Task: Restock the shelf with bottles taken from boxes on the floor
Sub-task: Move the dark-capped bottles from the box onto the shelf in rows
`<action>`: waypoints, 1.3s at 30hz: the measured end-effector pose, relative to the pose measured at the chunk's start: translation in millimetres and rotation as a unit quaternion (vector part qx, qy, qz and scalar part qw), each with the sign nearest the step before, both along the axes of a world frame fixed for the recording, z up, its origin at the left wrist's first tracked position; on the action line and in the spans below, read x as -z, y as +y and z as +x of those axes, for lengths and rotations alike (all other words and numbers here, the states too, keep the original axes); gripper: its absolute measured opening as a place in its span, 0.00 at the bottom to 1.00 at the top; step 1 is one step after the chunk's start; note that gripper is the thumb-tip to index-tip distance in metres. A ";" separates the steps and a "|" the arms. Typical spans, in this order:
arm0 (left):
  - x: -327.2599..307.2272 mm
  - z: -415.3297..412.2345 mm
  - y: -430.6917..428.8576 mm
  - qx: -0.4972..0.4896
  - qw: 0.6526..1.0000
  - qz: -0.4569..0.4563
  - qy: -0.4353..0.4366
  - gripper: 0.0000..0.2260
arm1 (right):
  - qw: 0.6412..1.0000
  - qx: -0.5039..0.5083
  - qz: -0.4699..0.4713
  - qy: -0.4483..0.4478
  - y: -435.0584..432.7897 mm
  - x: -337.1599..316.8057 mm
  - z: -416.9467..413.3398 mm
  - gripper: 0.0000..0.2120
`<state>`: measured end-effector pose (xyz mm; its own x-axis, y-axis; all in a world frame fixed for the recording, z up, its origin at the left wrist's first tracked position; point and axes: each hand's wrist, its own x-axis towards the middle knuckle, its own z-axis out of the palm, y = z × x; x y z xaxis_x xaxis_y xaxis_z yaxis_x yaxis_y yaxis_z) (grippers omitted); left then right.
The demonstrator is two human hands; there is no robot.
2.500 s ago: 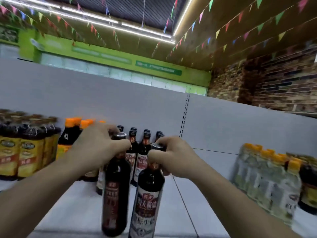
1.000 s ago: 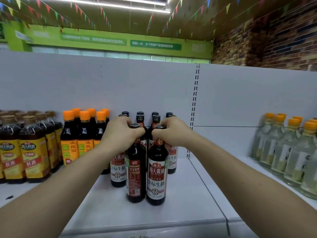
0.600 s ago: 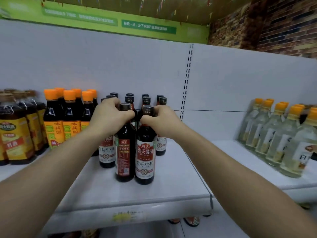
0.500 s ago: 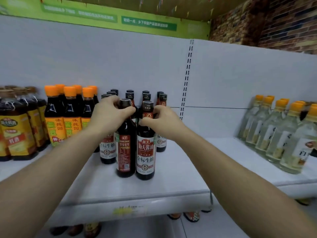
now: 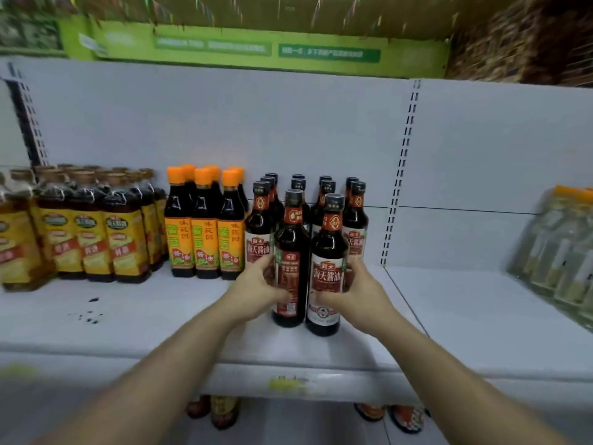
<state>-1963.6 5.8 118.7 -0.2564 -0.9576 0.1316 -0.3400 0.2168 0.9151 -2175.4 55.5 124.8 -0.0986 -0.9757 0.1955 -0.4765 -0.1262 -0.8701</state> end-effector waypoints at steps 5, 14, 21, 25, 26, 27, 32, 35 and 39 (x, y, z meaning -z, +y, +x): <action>8.5 -1.3 -1.9 -0.002 1.000 -0.007 0.022 0.31 | 1.000 0.012 -0.025 0.002 -1.3 15.3 -3.1 0.31; 24.1 -15.6 -1.3 -0.056 0.996 -0.046 0.048 0.30 | 0.999 0.011 -0.047 0.014 -9.9 23.4 -6.2 0.32; 31.8 -25.8 -2.4 -0.125 0.987 -0.096 -0.006 0.30 | 0.998 0.028 -0.052 0.010 -22.0 27.6 -7.9 0.30; 37.3 -34.1 -6.7 -0.182 0.976 -0.115 -0.039 0.33 | 0.998 0.027 -0.053 0.008 -26.2 23.7 -10.1 0.26; 37.9 -37.1 -7.6 -0.196 0.972 -0.121 -0.050 0.34 | 0.998 0.026 -0.053 0.006 -27.5 23.8 -10.7 0.26; 38.3 -40.0 -7.9 -0.209 0.968 -0.124 -0.060 0.35 | 0.998 0.024 -0.053 0.005 -28.5 24.2 -11.4 0.25; 40.3 -47.2 -4.0 -0.232 0.961 -0.136 -0.066 0.35 | 0.999 0.019 -0.040 -0.019 -33.2 28.6 -15.3 0.28; 46.0 -40.3 -1.8 -0.204 0.972 -0.102 -0.056 0.32 | 0.999 0.030 -0.016 -0.001 -31.8 36.5 -19.7 0.33; 50.7 -34.4 -2.7 -0.182 0.978 -0.081 -0.062 0.23 | 0.999 0.042 -0.013 0.002 -32.2 42.9 -21.0 0.34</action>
